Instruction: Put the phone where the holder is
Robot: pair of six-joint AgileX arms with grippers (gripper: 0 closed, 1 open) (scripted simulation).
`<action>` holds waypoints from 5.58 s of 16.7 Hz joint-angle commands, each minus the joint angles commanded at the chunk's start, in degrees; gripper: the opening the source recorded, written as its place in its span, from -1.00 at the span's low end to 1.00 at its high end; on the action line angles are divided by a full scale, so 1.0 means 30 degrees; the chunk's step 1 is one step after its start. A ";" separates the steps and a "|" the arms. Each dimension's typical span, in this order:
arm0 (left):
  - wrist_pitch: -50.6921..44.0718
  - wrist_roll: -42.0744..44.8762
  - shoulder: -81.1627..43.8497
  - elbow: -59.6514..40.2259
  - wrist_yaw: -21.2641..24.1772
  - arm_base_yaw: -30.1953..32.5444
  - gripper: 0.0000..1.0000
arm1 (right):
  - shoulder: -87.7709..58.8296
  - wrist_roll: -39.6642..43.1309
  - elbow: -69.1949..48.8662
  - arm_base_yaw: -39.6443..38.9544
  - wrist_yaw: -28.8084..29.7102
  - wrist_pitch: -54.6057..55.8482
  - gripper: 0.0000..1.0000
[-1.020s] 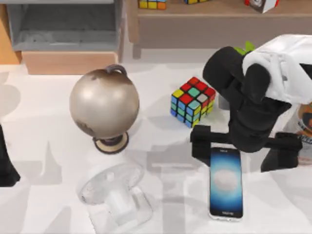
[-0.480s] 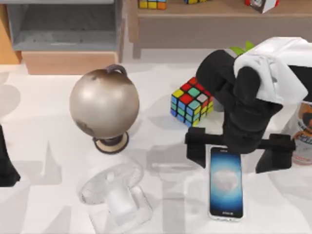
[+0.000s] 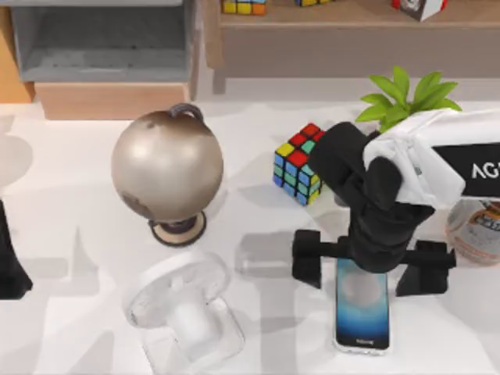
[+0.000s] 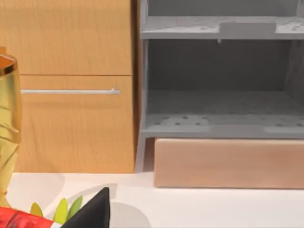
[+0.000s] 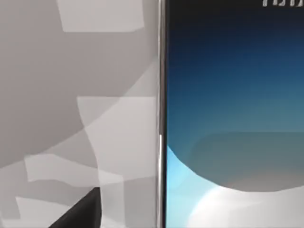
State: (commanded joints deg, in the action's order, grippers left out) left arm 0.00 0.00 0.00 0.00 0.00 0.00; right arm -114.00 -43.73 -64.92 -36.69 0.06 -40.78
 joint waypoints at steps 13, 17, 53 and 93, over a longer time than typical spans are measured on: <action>0.0000 0.0000 0.0000 0.0000 0.0000 0.0000 1.00 | -0.0093 -0.0006 0.0096 -0.0005 0.0001 0.0148 -0.36; 0.0000 0.0000 0.0000 0.0000 0.0000 0.0000 1.00 | -0.0093 -0.0006 0.0096 -0.0005 0.0001 0.0148 -0.96; 0.0000 0.0000 0.0000 0.0000 0.0000 0.0000 1.00 | 0.8577 1.0388 -0.4317 0.9230 -0.6062 0.4584 -1.00; 0.0000 0.0000 0.0000 0.0000 0.0000 0.0000 1.00 | 1.1656 2.3880 0.6961 2.4852 -1.5014 1.2967 -1.00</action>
State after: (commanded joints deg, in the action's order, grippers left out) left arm 0.00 0.00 0.00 0.00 0.00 0.00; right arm -79.04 27.91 -44.04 37.87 -44.98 -1.88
